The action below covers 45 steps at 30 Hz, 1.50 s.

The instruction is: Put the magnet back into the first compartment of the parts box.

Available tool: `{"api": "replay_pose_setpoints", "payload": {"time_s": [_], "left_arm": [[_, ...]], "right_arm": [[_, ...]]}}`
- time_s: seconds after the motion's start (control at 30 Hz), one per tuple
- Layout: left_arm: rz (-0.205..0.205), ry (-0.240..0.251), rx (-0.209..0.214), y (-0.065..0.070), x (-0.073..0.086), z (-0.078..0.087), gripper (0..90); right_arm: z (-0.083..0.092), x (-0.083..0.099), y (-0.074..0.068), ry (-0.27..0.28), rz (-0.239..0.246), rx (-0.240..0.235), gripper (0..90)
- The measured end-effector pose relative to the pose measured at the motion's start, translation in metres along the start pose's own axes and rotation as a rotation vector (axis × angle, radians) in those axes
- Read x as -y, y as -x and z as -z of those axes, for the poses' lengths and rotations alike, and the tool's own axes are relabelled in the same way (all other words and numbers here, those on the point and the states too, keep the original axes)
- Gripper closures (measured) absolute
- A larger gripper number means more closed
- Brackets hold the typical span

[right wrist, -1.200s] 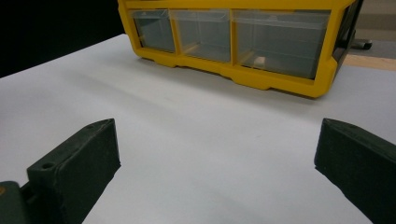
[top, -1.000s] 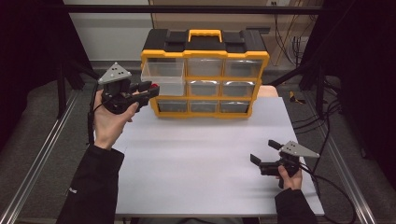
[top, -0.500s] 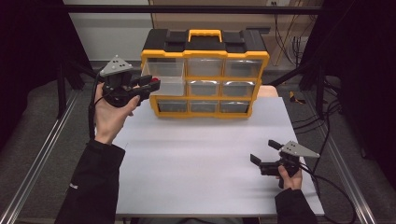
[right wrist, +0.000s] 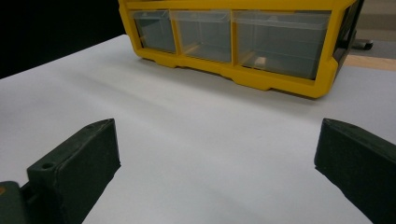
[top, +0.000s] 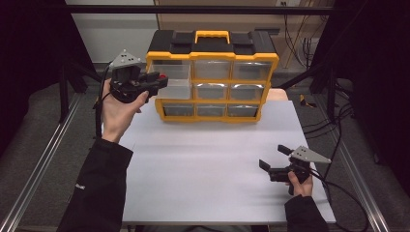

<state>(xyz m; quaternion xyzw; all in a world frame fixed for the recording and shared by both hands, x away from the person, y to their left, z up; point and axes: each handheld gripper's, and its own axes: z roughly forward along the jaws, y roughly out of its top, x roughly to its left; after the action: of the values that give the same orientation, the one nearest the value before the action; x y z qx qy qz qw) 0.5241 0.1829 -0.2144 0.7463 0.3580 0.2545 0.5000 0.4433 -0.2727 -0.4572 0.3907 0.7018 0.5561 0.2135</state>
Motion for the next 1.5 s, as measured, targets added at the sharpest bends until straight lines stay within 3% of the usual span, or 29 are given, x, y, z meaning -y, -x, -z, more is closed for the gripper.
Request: {"api": "replay_pose_setpoints", "payload": {"time_s": [0.37, 0.53, 0.83, 0.93, 1.03, 1.1, 1.27, 1.5], "left_arm": [[-0.024, 0.0, -0.031, -0.002, -0.012, -0.008, 62.5], [-0.017, -0.019, -0.037, -0.002, -0.014, -0.012, 62.5], [0.002, -0.027, -0.051, -0.012, -0.015, -0.019, 62.5], [-0.01, -0.023, -0.07, -0.016, -0.015, -0.022, 62.5], [0.013, -0.036, -0.075, -0.019, -0.015, -0.025, 62.5], [-0.001, -0.034, -0.085, -0.023, -0.016, -0.027, 62.5], [0.019, -0.036, -0.078, -0.026, -0.014, -0.031, 62.5], [0.002, -0.037, -0.092, -0.03, -0.013, -0.037, 62.5]], "right_arm": [[0.0, 0.0, 0.0, -0.001, 0.0, -0.001, 0.4], [0.0, 0.0, 0.0, -0.002, 0.001, 0.0, 0.4], [0.0, 0.0, 0.0, -0.002, 0.0, -0.001, 0.4], [0.0, 0.0, 0.0, -0.001, -0.001, -0.003, 0.4], [0.0, 0.0, 0.0, -0.002, 0.0, -0.002, 0.4], [0.0, 0.0, 0.0, -0.001, 0.0, -0.003, 0.4], [0.0, 0.0, 0.0, 0.0, -0.002, -0.004, 0.4], [0.0, 0.0, 0.0, -0.001, -0.002, -0.003, 0.4]]}}
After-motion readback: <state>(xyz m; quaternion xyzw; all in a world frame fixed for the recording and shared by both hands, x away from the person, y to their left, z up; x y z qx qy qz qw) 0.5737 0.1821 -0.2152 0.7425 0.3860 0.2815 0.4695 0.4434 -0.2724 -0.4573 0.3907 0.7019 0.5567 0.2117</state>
